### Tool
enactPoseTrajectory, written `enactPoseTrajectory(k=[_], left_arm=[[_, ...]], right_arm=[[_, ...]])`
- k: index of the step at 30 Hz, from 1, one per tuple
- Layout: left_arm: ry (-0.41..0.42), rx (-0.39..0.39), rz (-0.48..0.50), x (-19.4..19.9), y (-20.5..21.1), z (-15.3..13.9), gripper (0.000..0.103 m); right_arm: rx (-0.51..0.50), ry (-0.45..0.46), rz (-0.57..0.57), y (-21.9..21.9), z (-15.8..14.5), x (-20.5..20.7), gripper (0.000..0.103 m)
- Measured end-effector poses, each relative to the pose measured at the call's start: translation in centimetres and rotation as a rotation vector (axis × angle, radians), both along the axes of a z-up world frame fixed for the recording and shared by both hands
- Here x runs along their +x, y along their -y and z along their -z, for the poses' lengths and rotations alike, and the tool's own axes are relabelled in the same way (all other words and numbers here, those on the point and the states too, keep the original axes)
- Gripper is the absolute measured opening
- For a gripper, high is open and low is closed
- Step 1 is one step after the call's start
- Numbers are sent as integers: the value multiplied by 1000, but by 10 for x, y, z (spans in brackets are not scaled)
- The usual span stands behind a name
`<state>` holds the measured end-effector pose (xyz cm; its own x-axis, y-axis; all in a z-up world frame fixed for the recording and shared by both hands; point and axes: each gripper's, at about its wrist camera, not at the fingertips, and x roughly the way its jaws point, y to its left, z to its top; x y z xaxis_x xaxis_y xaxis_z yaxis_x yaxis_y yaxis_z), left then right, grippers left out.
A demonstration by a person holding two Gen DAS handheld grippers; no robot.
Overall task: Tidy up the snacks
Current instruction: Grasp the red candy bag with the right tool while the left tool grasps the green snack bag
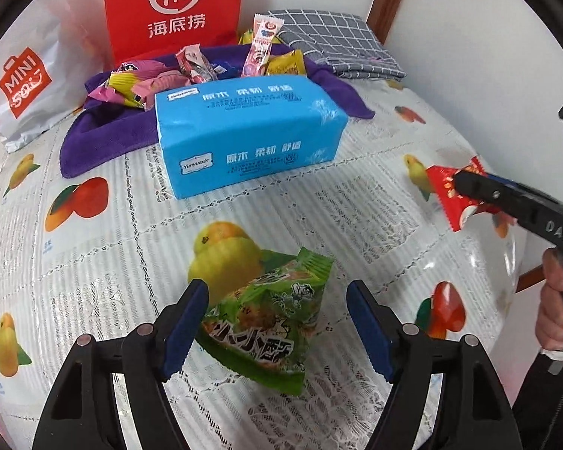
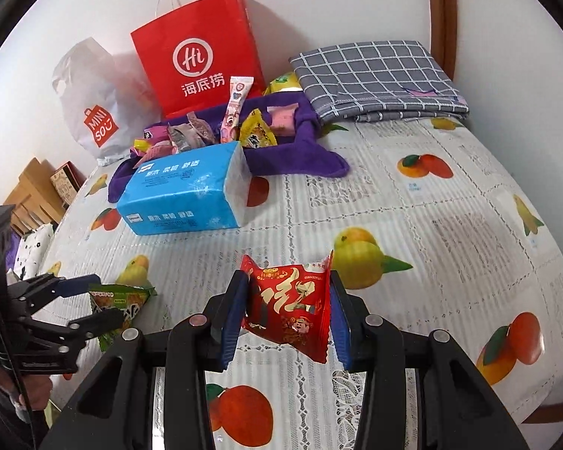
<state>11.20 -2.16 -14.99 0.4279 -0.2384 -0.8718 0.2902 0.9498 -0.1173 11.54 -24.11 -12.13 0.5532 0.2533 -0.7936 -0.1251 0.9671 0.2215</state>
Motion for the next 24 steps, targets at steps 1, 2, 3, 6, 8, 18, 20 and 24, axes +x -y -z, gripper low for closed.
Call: enactPoseTrajectory(k=[1, 2, 3, 6, 8, 18, 20, 24], left_arm=[[0, 8, -2, 0, 1, 2, 74], [-2, 12, -3, 1, 2, 4, 74], [-4, 15, -6, 1, 2, 7, 74], [-6, 38, -19, 1, 4, 14, 73], [-3, 52, -26, 1, 4, 17, 68], [57, 58, -87, -7, 1, 21, 50], [67, 55, -96, -8, 2, 21, 50], [87, 48, -112, -10, 0, 21, 50]], right_arm=[[3, -1, -2, 0, 0, 0, 41], [5, -2, -5, -1, 1, 1, 41], [7, -3, -7, -1, 2, 1, 41], [15, -9, -21, -4, 7, 2, 41], [12, -14, -28, -7, 11, 3, 41], [28, -40, -61, -16, 25, 3, 41], [28, -44, -72, -20, 28, 3, 41], [15, -41, -92, -26, 37, 4, 41]])
